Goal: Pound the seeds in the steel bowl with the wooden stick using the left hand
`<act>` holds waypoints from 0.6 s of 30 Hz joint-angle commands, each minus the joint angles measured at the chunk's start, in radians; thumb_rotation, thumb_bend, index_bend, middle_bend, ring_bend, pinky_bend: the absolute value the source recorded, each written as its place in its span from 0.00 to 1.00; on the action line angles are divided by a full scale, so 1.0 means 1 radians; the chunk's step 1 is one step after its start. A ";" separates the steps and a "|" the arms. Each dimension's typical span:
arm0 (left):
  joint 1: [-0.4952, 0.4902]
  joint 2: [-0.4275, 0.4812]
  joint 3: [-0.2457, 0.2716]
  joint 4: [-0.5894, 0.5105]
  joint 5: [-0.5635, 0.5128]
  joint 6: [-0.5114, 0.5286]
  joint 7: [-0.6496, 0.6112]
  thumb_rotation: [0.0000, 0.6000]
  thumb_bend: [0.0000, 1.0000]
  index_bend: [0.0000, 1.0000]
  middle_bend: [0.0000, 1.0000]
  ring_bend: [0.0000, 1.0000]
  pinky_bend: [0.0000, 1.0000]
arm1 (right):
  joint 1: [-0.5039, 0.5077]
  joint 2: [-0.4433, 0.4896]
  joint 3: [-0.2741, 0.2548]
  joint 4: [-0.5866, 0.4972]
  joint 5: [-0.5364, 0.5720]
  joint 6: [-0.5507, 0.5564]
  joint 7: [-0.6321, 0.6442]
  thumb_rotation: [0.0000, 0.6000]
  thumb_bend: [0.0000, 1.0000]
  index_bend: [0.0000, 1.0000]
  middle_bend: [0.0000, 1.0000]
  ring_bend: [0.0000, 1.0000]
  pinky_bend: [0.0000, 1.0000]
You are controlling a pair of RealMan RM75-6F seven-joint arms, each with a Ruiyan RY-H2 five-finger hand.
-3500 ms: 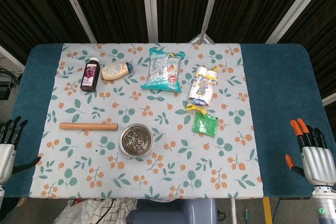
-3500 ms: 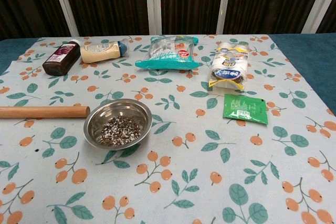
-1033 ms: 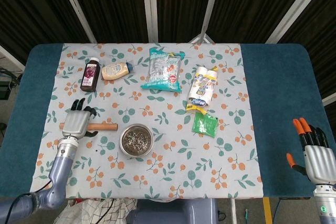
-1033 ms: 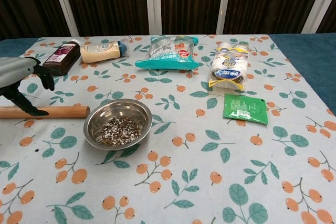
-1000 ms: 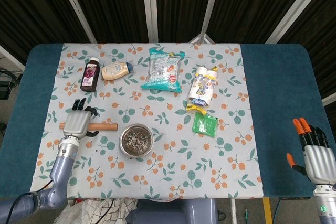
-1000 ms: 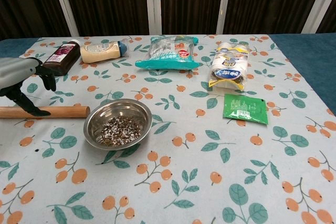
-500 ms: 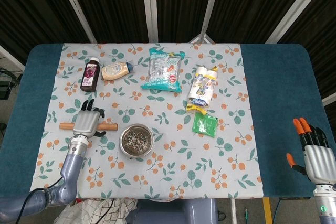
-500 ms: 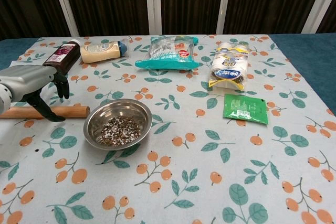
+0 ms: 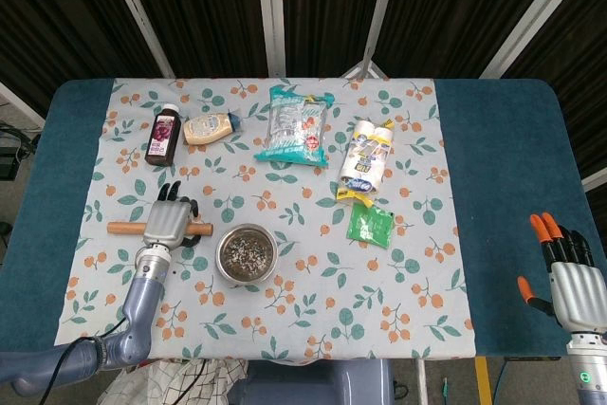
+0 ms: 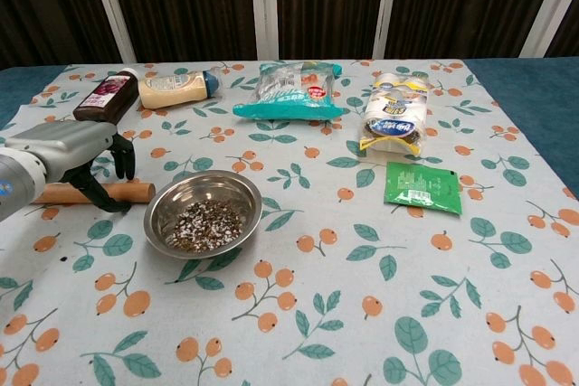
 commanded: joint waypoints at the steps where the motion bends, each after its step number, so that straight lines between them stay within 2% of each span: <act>1: -0.002 -0.003 0.006 -0.003 0.006 0.003 -0.003 1.00 0.35 0.47 0.41 0.04 0.00 | 0.000 0.000 -0.001 0.000 -0.001 0.000 -0.001 1.00 0.37 0.00 0.00 0.00 0.00; 11: -0.012 -0.019 0.010 0.005 0.004 0.006 -0.011 1.00 0.35 0.48 0.43 0.05 0.00 | -0.001 0.000 -0.002 -0.003 0.002 -0.001 -0.003 1.00 0.37 0.00 0.00 0.00 0.00; 18: -0.017 -0.025 0.011 0.006 0.016 0.024 -0.013 1.00 0.44 0.57 0.61 0.11 0.00 | -0.001 0.000 -0.001 -0.002 0.001 0.001 -0.004 1.00 0.37 0.00 0.00 0.00 0.00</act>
